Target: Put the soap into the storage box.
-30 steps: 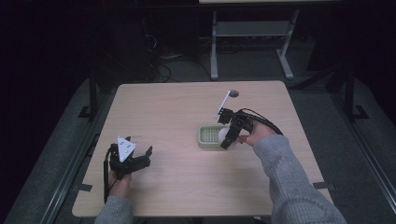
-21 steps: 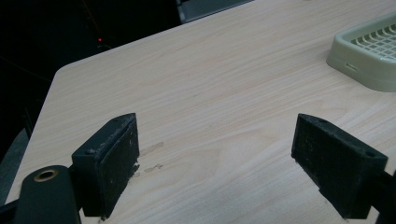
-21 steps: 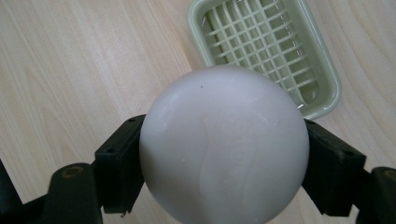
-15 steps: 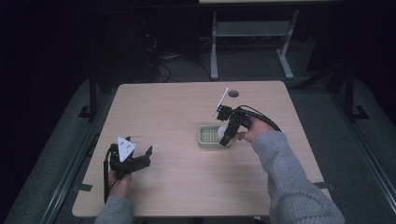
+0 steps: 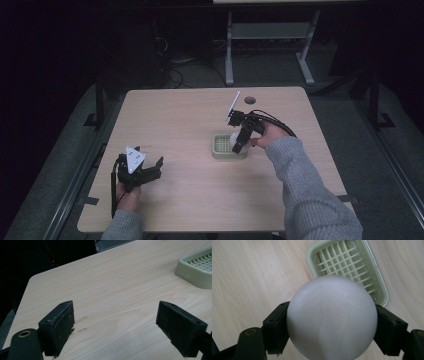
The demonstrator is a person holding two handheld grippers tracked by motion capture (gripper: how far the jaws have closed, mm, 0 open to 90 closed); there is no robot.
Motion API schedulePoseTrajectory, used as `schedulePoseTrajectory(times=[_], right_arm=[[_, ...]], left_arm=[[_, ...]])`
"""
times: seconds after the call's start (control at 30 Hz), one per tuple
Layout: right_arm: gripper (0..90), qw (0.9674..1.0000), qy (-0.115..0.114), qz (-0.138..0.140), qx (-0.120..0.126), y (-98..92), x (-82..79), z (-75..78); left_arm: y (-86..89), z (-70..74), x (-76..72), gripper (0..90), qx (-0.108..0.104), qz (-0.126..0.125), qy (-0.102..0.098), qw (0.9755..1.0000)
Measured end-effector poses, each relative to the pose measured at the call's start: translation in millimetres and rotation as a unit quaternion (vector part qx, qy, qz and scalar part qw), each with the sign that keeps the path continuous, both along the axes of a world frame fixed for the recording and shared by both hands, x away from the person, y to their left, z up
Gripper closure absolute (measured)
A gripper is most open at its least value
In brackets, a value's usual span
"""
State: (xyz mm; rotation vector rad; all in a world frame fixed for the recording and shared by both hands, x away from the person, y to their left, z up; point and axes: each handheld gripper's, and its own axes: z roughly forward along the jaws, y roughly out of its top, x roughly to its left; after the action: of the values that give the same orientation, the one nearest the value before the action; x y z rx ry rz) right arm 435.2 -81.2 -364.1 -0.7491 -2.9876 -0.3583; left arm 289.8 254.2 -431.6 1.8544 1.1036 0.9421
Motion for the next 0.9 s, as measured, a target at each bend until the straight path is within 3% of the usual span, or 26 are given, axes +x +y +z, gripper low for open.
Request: schedulePoseTrajectory(times=[0.4, 0.9], right_arm=[[23.5, 1.0000, -0.001, -0.001, -0.008, 7.9, 10.6, 0.3], [23.5, 0.9999, -0.005, -0.011, -0.013, 17.6, 22.8, -14.5]], left_arm=[[0.6, -0.3, 0.5, 14.8, -0.005, 0.001, -0.002, 1.0000], [0.2, 0.0, 0.3, 14.8, -0.004, 0.001, 0.000, 1.0000]])
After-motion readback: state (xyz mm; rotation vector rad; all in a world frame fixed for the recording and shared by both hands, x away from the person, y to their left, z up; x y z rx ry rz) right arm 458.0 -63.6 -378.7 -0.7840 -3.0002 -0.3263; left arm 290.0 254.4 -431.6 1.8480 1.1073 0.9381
